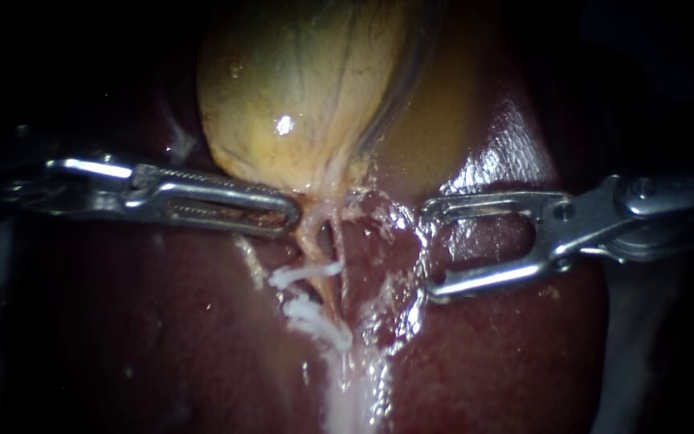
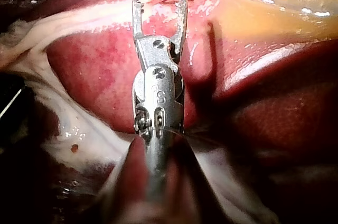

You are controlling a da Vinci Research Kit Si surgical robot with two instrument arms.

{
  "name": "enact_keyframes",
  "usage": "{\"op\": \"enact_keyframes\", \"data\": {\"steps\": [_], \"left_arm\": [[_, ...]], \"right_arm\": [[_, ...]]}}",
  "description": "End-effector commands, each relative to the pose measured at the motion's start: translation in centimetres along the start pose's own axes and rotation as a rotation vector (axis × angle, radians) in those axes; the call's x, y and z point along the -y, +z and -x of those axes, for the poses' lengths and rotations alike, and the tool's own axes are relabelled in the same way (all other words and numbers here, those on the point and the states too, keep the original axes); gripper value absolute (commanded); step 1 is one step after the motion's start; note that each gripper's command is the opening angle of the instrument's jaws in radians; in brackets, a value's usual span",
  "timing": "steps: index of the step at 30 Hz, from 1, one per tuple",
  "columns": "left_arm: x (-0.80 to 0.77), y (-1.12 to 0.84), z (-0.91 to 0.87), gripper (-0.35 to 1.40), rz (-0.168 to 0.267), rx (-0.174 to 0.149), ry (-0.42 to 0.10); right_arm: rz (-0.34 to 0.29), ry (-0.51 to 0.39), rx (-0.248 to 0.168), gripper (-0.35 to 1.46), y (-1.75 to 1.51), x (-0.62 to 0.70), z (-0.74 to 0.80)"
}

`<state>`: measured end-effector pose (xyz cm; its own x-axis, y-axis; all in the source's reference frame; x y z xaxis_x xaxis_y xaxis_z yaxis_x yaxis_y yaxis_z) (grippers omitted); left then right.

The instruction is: Going back third clip left tube

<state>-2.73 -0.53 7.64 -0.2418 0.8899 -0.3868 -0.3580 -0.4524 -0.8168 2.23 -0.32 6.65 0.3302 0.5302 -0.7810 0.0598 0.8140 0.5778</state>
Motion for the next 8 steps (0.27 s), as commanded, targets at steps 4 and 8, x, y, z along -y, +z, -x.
{"op": "enact_keyframes", "data": {"steps": [4,8], "left_arm": [[0.01,-0.01,0.0,-0.35,-0.002,0.001,-0.001],[0.01,-0.01,0.0,-0.35,-0.002,0.001,-0.001]], "right_arm": [[-0.001,0.0,0.0,0.5,-0.01,0.0,0.0],[-0.001,0.005,0.0,0.5,-0.01,0.01,0.0]]}}
